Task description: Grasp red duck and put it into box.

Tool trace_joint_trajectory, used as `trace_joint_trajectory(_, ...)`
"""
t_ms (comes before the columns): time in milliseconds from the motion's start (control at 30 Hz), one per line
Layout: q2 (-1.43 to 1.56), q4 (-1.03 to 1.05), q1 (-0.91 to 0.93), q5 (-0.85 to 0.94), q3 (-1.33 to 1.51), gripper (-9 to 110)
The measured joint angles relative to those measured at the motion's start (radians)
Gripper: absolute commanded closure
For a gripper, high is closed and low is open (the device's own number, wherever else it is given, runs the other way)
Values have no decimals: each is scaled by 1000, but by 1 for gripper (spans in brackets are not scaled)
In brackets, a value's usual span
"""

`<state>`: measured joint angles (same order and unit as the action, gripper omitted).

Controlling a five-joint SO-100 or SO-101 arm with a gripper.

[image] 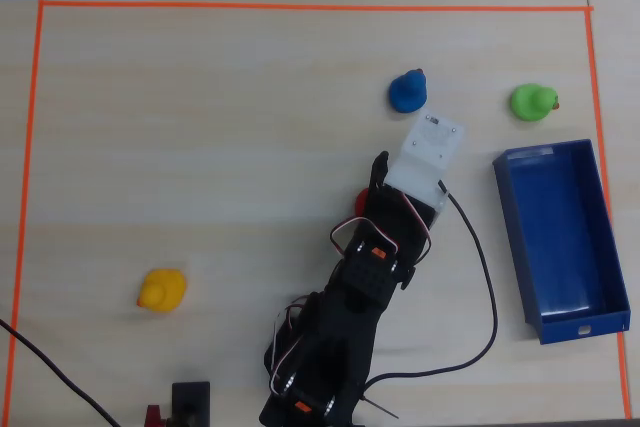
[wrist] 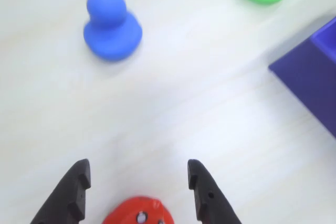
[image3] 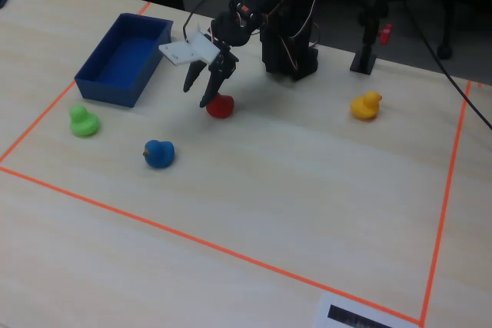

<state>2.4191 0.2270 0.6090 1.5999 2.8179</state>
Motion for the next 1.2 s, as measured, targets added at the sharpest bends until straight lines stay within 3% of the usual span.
trace_joint_trajectory(500, 112, 316, -28, -2, 9, 77)
trace_joint_trajectory(1200, 110, 305, -41, -3, 77, 78)
